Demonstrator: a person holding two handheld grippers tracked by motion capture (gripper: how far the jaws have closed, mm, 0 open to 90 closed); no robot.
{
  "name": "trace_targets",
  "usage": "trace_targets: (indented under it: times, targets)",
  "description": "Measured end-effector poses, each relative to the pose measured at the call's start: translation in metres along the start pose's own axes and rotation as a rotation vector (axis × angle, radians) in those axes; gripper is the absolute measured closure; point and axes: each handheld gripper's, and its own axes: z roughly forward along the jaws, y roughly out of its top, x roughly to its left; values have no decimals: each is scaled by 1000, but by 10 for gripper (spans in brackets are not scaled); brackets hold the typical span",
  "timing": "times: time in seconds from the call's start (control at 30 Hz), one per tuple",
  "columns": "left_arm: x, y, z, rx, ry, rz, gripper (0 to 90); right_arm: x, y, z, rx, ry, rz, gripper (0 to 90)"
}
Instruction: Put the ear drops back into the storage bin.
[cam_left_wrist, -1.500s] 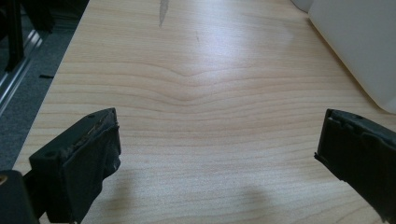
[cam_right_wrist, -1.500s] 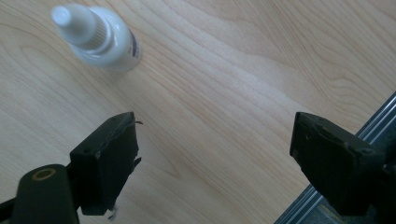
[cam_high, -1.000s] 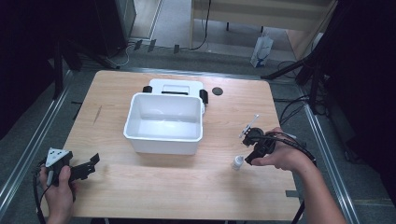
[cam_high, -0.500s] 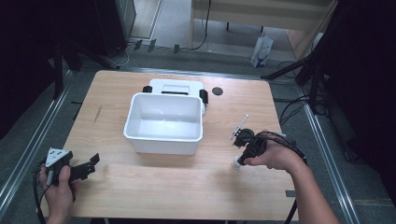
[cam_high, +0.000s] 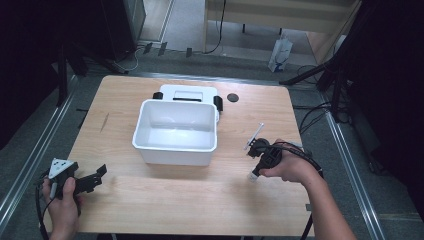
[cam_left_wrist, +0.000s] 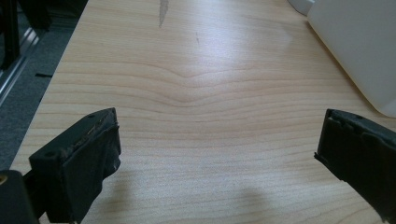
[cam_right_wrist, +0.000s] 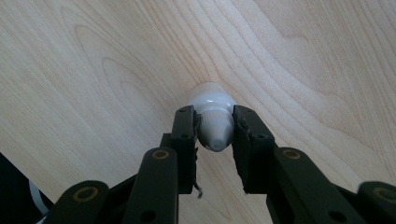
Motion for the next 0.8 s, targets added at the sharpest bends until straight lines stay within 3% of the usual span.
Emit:
trace_targets:
  times: [0.3, 0.8]
  targets:
    - [0, 0, 0, -1, 0, -1, 4, -5, 4, -7, -1, 4, 0, 722]
    - [1, 0, 0, 0, -3, -3, 4, -11, 40, -49, -74, -34, -31, 722]
